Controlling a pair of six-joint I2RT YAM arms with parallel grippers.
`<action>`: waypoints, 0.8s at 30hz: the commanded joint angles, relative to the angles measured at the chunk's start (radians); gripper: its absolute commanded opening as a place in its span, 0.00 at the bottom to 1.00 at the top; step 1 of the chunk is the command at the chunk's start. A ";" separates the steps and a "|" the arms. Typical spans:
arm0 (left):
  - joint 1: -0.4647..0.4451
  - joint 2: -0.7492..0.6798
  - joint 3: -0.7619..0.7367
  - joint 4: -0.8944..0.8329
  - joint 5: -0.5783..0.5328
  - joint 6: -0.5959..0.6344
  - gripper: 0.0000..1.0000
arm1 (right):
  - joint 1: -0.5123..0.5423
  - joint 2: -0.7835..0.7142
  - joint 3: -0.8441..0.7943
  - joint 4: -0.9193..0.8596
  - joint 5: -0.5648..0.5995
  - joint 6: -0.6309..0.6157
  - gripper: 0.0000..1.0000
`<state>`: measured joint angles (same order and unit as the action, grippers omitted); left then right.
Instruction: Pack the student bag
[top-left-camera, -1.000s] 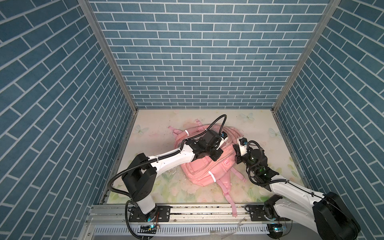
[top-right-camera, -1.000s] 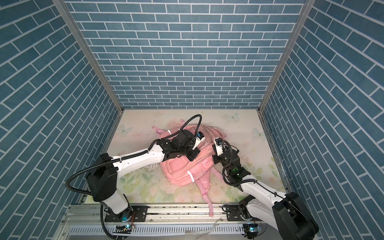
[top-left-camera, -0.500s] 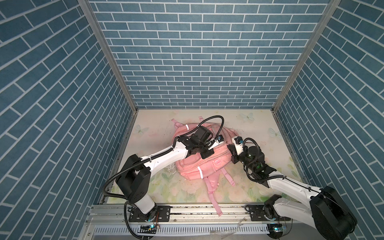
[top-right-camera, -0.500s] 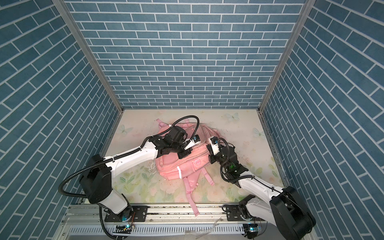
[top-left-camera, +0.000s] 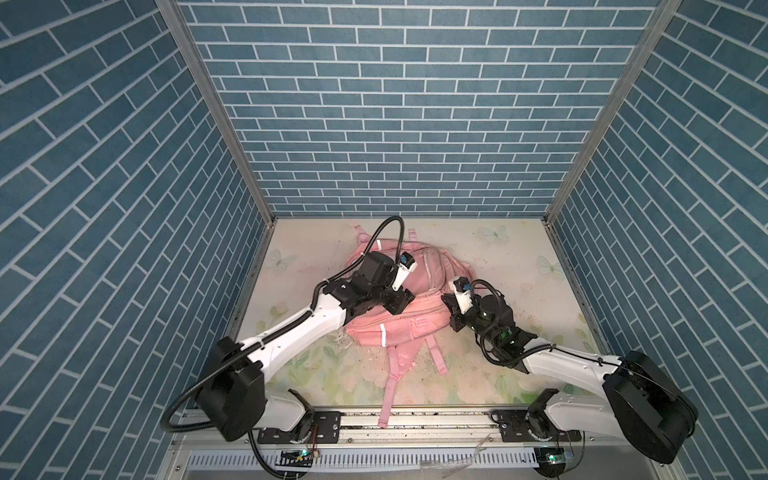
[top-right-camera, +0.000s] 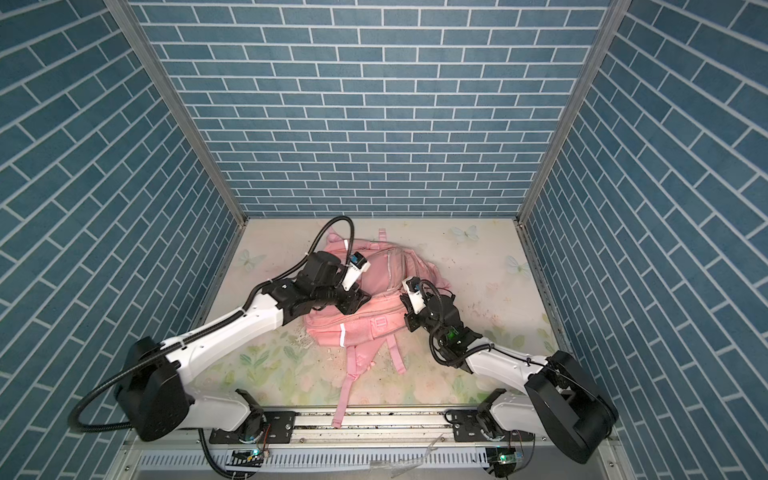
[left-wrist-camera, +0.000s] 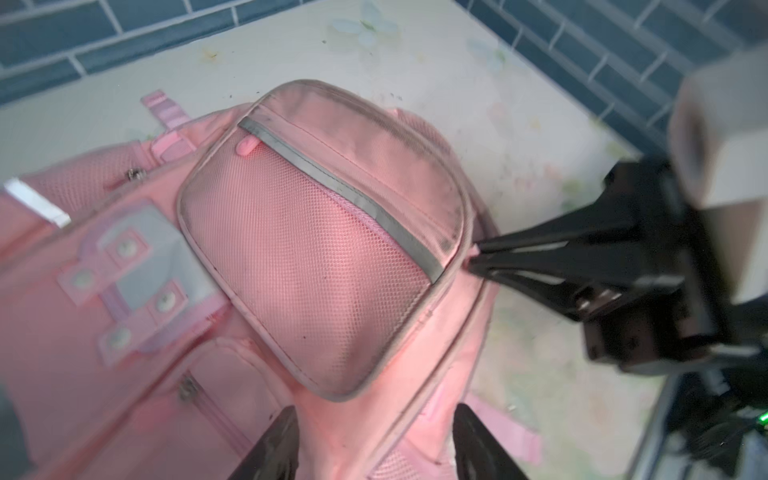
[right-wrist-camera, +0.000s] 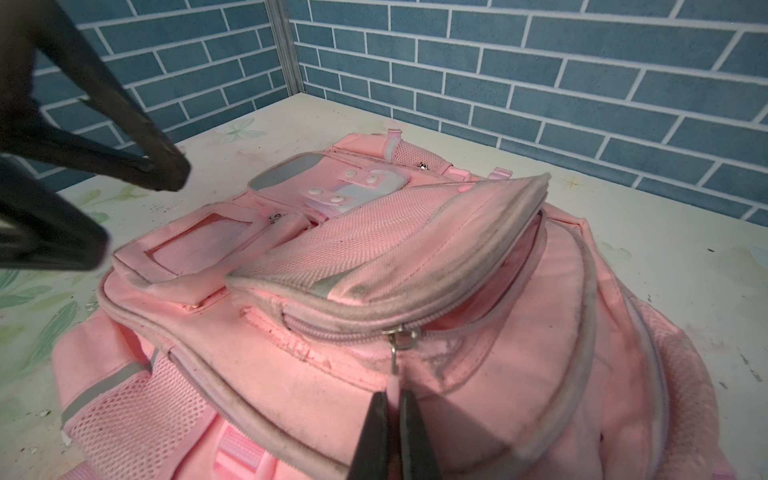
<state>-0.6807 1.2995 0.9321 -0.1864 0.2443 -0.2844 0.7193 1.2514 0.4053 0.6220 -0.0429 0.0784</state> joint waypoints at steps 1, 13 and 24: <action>-0.010 -0.069 -0.154 0.302 -0.033 -0.635 0.61 | 0.008 0.012 0.023 0.043 -0.032 -0.015 0.00; -0.211 -0.035 -0.362 0.658 -0.360 -1.378 0.61 | 0.008 0.019 0.003 0.088 -0.086 -0.049 0.00; -0.224 0.068 -0.353 0.699 -0.491 -1.529 0.55 | 0.009 0.026 -0.019 0.104 -0.107 -0.061 0.00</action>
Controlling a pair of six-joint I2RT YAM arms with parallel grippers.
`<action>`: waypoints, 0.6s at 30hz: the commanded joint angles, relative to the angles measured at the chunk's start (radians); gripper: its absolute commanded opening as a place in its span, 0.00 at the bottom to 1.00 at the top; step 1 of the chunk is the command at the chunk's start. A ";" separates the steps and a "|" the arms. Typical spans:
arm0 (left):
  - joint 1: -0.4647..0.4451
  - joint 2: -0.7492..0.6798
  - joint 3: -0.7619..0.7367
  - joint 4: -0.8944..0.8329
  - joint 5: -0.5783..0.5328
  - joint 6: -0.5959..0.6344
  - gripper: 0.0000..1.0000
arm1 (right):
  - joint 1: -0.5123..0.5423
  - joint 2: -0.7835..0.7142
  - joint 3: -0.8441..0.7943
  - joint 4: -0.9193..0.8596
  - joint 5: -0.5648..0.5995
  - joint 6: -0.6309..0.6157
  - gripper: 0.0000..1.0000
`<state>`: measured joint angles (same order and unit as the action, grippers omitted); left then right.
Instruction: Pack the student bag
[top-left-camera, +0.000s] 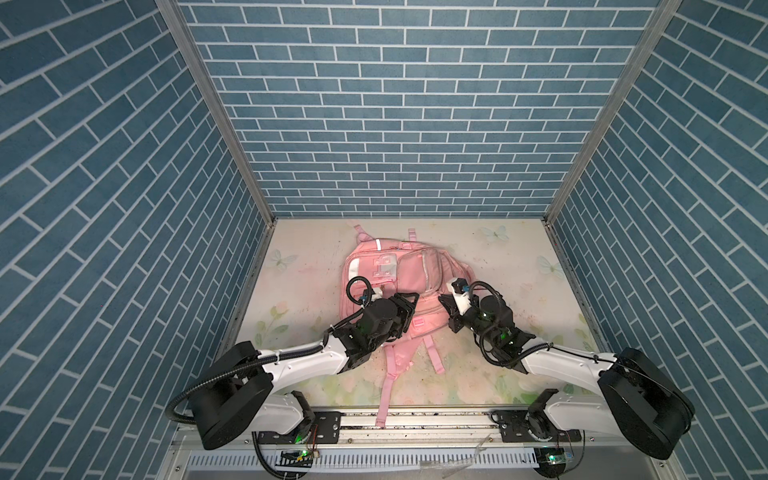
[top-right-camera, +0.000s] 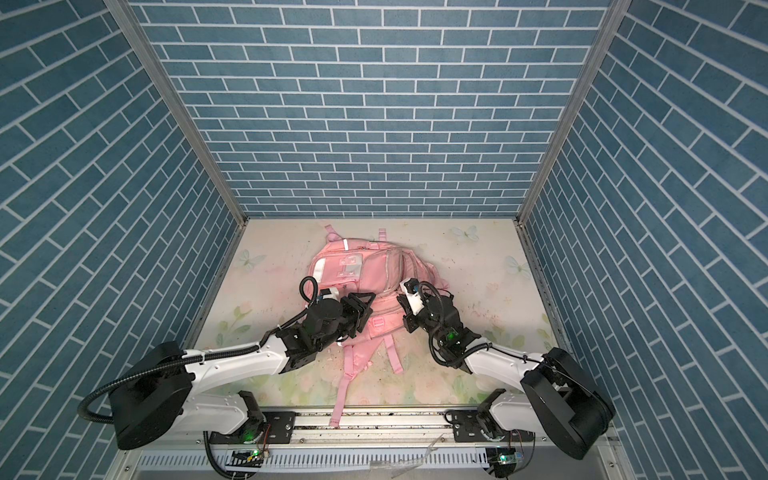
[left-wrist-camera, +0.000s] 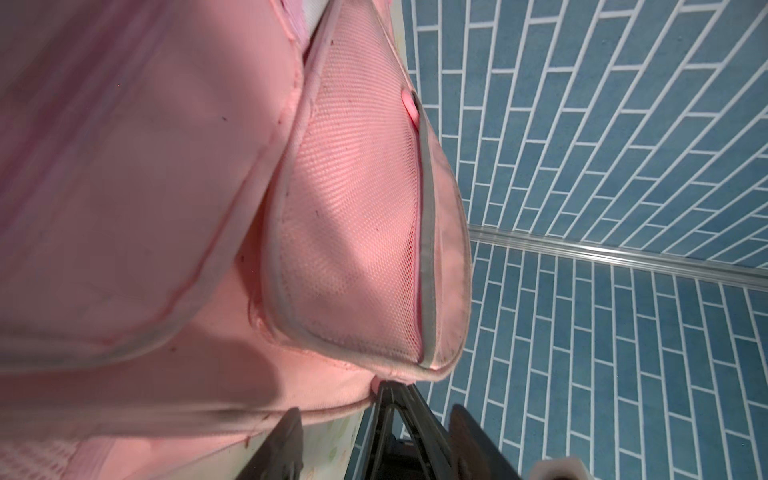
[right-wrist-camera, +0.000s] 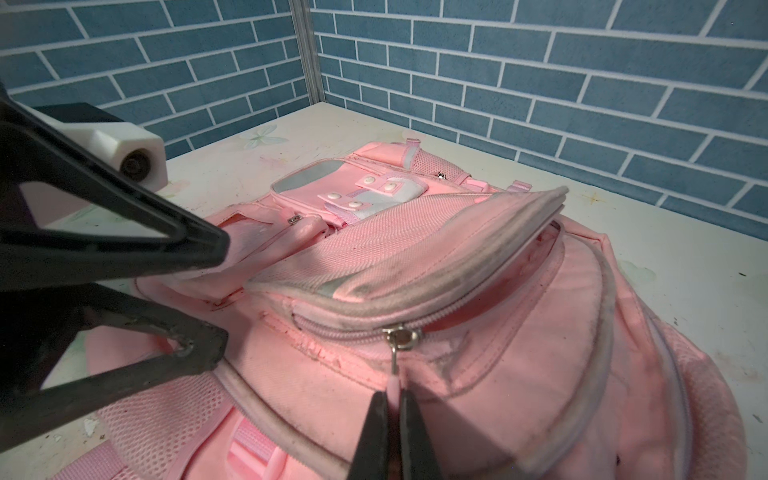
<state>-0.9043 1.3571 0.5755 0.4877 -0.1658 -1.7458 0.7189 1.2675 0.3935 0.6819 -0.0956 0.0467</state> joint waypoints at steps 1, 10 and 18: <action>0.003 0.015 0.011 0.020 -0.100 -0.063 0.54 | 0.008 0.012 -0.007 0.044 -0.058 -0.029 0.00; 0.051 0.151 0.066 0.048 -0.029 -0.068 0.51 | 0.011 0.032 0.006 0.031 -0.065 -0.047 0.00; 0.119 0.229 0.047 0.133 0.093 -0.001 0.00 | 0.017 0.014 0.006 0.008 0.035 -0.033 0.00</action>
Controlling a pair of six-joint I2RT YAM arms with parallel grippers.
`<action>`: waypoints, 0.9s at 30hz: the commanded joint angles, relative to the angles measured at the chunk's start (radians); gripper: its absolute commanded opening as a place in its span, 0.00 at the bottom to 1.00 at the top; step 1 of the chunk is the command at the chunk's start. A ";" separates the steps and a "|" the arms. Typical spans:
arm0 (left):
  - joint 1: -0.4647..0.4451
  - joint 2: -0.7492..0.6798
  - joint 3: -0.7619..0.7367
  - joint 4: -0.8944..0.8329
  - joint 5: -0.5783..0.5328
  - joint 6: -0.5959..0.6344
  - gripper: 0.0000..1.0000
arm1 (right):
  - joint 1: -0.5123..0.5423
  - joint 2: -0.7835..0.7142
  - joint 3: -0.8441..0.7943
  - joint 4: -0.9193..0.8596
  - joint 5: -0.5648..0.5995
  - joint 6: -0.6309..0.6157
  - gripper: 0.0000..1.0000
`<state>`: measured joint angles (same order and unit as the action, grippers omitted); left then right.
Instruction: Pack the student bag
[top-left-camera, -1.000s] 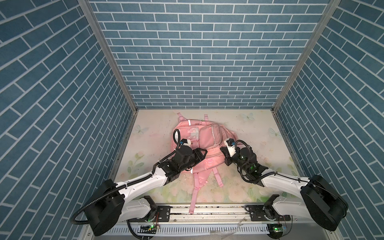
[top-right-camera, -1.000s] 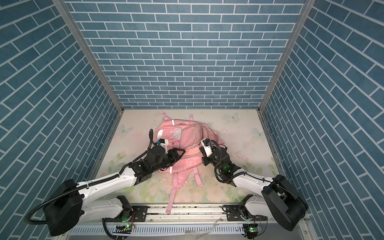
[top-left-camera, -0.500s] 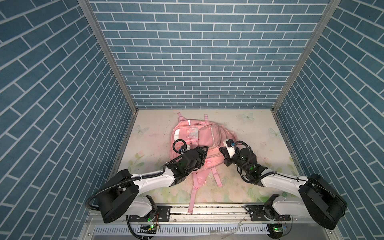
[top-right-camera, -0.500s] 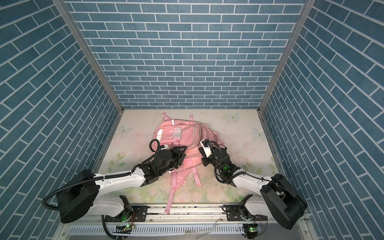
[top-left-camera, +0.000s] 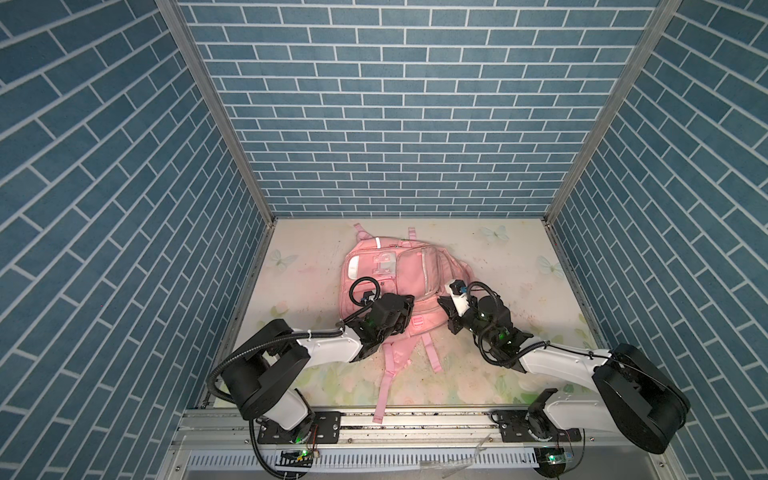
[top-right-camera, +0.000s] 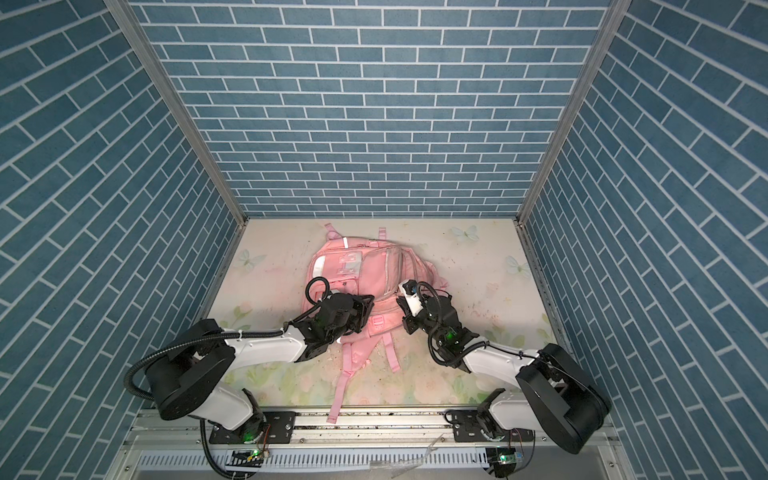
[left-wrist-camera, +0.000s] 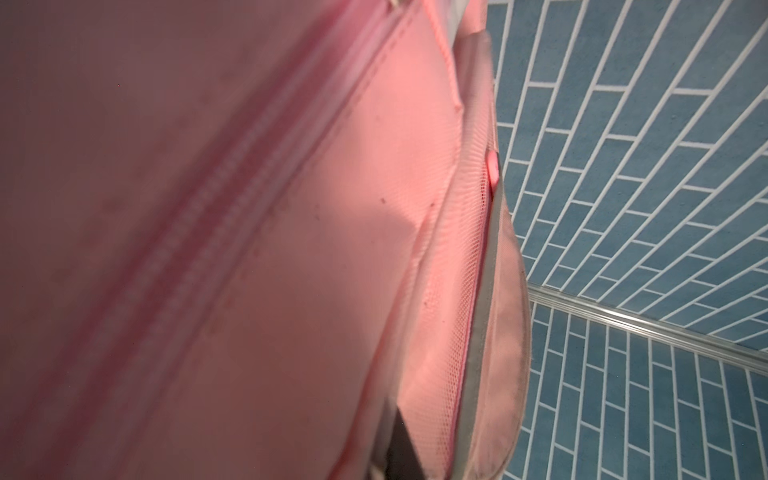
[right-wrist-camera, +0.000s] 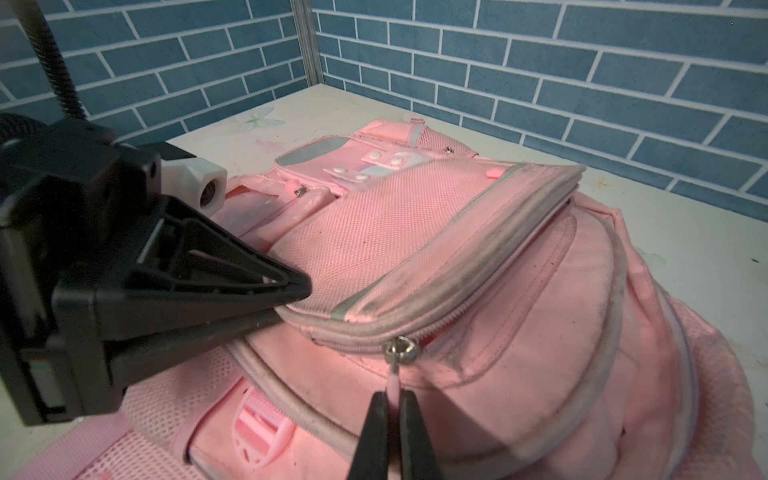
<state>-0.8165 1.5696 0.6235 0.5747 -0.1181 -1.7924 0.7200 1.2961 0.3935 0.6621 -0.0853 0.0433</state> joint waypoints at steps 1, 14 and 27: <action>0.046 0.012 0.001 0.041 0.073 0.071 0.00 | 0.016 -0.026 0.008 0.018 0.070 -0.029 0.00; 0.232 -0.193 -0.044 -0.265 0.327 0.453 0.00 | -0.177 -0.044 0.052 -0.006 0.089 -0.044 0.00; 0.435 -0.047 0.309 -0.697 0.564 1.046 0.00 | -0.109 -0.051 0.092 -0.109 -0.103 -0.114 0.00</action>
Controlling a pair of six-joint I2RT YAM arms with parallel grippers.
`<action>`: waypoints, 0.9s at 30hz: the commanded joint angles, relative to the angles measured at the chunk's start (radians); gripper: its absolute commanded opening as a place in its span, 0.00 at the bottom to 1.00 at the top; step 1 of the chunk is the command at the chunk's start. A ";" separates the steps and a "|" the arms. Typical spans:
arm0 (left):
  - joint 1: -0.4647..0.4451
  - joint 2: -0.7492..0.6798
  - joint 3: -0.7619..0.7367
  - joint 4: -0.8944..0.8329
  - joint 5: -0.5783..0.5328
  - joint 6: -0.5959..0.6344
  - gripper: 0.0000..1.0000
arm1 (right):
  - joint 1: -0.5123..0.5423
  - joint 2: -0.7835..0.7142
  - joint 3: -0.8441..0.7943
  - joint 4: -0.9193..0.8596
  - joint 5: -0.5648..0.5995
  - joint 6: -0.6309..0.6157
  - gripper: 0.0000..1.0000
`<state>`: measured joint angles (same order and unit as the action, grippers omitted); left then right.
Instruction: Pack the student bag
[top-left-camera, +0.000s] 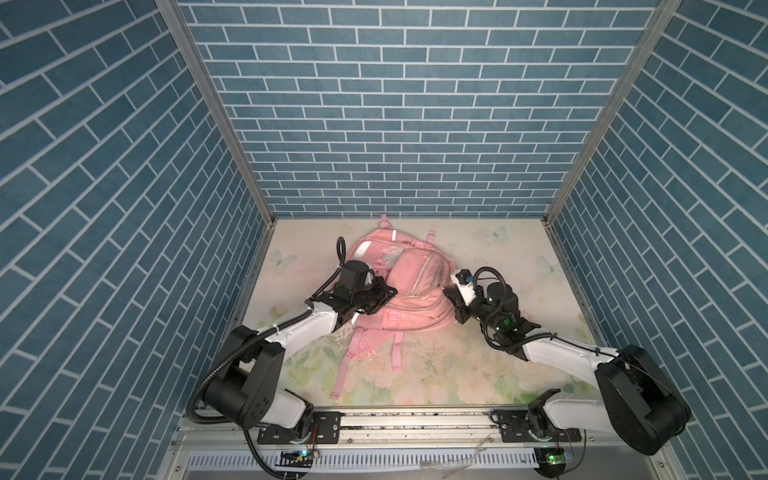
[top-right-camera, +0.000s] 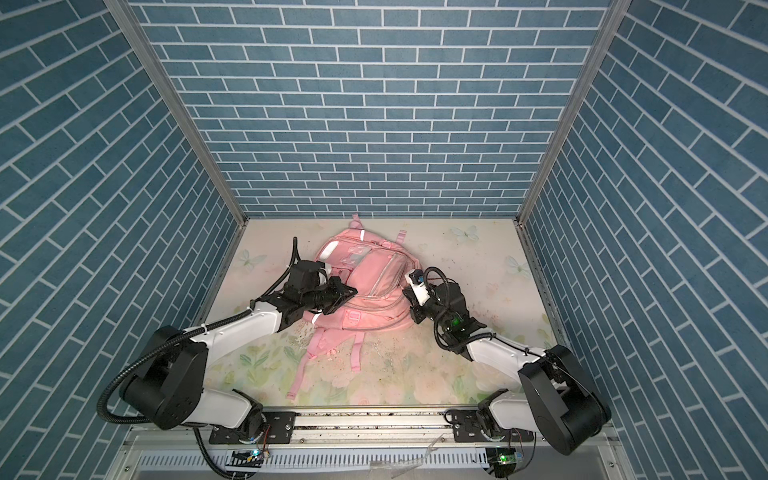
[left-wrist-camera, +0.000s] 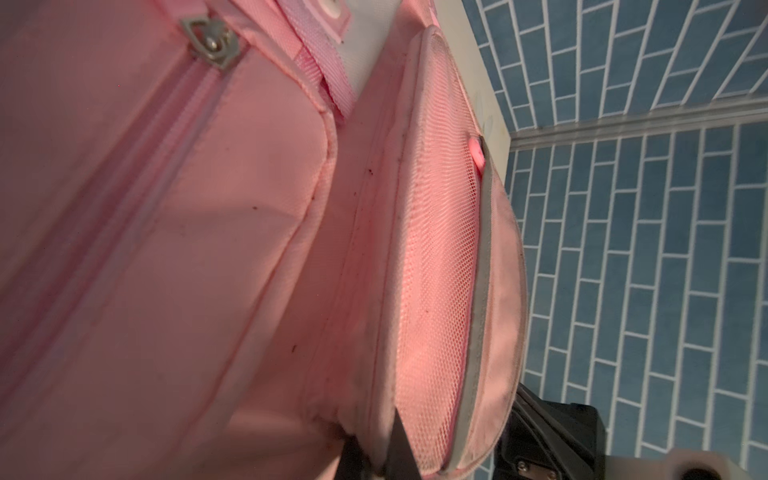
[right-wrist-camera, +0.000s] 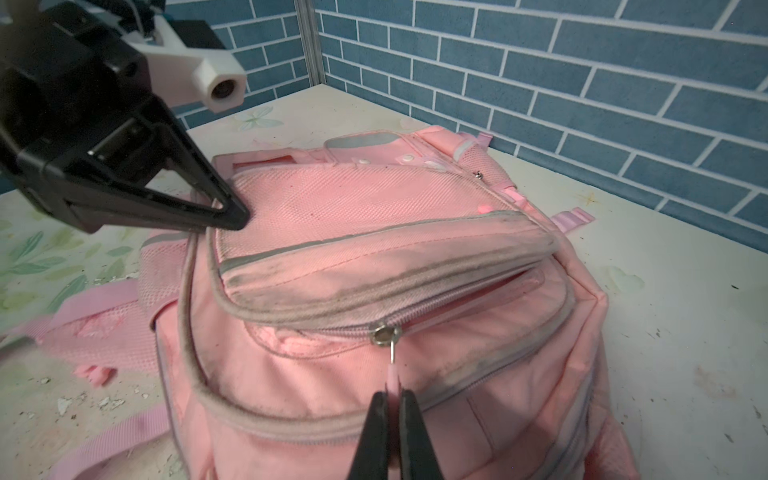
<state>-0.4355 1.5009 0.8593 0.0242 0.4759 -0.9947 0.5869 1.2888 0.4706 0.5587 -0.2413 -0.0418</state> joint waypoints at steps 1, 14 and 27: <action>0.071 0.037 0.100 -0.166 -0.026 0.287 0.00 | 0.047 -0.043 0.014 -0.007 0.059 -0.026 0.00; 0.174 0.116 0.262 -0.270 -0.064 0.280 0.57 | 0.233 0.136 0.135 0.082 0.198 0.049 0.00; -0.137 -0.229 -0.152 0.097 -0.432 -0.335 0.65 | 0.240 0.137 0.103 0.119 0.184 0.039 0.00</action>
<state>-0.5396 1.2720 0.7204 0.0311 0.1589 -1.1851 0.8181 1.4288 0.5804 0.6304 -0.0563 -0.0132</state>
